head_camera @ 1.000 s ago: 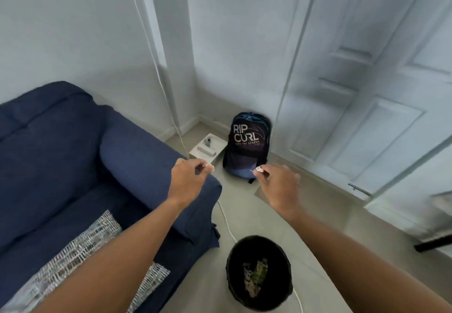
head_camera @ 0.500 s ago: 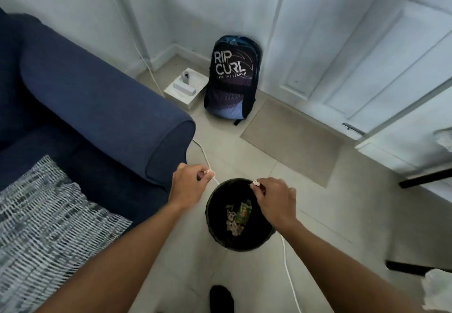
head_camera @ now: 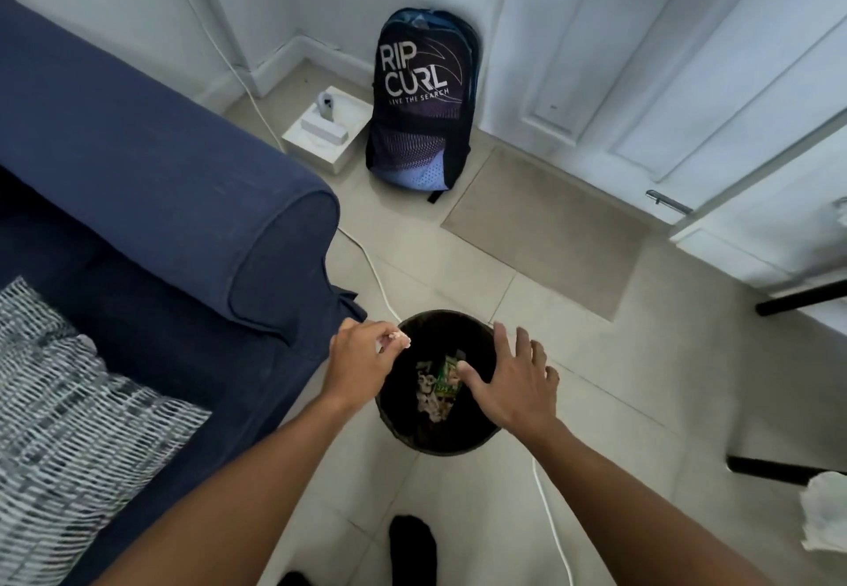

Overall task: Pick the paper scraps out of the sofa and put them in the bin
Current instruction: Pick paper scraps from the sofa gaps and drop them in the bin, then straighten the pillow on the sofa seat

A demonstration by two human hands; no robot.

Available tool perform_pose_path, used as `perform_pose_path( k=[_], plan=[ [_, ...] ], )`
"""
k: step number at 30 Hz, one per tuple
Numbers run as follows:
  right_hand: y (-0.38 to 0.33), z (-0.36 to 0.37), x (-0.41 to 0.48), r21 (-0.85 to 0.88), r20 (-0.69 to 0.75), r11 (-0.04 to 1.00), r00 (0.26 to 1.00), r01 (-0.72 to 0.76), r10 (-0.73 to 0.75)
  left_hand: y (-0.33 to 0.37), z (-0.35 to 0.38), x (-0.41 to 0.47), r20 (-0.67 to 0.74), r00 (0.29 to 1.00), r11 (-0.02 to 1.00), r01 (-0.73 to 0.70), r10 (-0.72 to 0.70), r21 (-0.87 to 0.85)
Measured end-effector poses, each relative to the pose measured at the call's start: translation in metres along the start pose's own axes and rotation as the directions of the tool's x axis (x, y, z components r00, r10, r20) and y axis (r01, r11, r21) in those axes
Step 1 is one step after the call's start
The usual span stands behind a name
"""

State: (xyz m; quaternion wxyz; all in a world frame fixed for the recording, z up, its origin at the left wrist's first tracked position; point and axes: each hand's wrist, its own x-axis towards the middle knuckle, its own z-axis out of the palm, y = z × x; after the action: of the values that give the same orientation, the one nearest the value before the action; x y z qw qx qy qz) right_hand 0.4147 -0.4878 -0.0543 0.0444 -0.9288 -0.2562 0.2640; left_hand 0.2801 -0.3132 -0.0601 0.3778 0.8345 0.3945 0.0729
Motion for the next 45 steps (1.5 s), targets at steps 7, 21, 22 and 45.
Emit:
perform_pose_path(
  k=[7, 21, 22, 45],
  plan=[
    [0.011, -0.009, 0.004, 0.022, -0.032, 1.000, 0.999, 0.013, -0.013, 0.013, 0.015, 0.000, 0.029, 0.999, 0.999, -0.026, 0.025, 0.023],
    [0.019, -0.021, 0.005, 0.040, -0.098, 0.999, 0.995, 0.025, -0.021, 0.026, 0.019, -0.005, 0.184, 0.983, 0.804, -0.116, 0.009, 0.584],
    [0.018, -0.023, 0.005, 0.038, -0.100, 0.999, 0.995, 0.028, -0.024, 0.028, 0.016, -0.004, 0.172, 0.985, 0.805, -0.112, 0.012, 0.582],
    [-0.159, -0.292, -0.030, -0.125, -0.391, 0.950, 0.865, 0.287, -0.313, 0.147, -0.278, 0.024, -0.152, 0.982, 0.789, 0.004, 0.113, 0.615]
  ],
)
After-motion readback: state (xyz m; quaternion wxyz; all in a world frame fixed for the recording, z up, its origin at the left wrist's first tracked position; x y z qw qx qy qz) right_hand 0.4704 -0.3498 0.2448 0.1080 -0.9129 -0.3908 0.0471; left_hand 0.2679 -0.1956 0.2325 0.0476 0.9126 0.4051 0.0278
